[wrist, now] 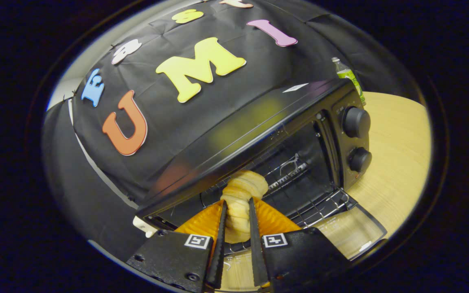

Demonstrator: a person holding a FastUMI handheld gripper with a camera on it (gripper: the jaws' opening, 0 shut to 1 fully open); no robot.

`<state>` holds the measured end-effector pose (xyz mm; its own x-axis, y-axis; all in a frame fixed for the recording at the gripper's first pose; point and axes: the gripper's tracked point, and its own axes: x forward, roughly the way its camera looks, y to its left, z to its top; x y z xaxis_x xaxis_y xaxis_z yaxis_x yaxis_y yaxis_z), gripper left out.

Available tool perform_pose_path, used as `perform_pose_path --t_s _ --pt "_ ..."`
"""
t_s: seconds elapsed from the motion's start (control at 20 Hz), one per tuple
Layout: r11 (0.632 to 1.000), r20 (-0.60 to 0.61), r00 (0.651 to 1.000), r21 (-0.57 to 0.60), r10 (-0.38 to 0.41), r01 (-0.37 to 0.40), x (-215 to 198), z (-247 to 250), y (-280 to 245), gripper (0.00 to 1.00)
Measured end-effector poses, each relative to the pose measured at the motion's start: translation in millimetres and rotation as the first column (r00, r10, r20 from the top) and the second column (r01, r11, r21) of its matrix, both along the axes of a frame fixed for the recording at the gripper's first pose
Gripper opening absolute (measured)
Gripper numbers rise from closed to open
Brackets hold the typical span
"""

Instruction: Open the toaster oven, put the food inside, and close the toaster oven door.

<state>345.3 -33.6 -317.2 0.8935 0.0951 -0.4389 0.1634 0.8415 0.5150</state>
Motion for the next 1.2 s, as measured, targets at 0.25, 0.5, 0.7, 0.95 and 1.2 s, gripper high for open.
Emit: perform_pose_path --t_s 0.25,0.5,0.7,0.95,1.2 --pt "0.999 0.003 0.999 0.002 -0.032 0.032 17 -16 0 0.36" --pt "1.0 0.019 1.0 -0.011 -0.013 0.013 21 -20 9 0.59" --pt "0.999 0.018 1.0 -0.039 -0.003 0.004 11 -11 9 1.0" --pt "0.992 0.024 0.998 -0.113 0.058 -0.055 -23 5 11 1.0" --pt "0.982 0.019 0.99 -0.132 0.137 -0.133 -85 30 14 1.0"
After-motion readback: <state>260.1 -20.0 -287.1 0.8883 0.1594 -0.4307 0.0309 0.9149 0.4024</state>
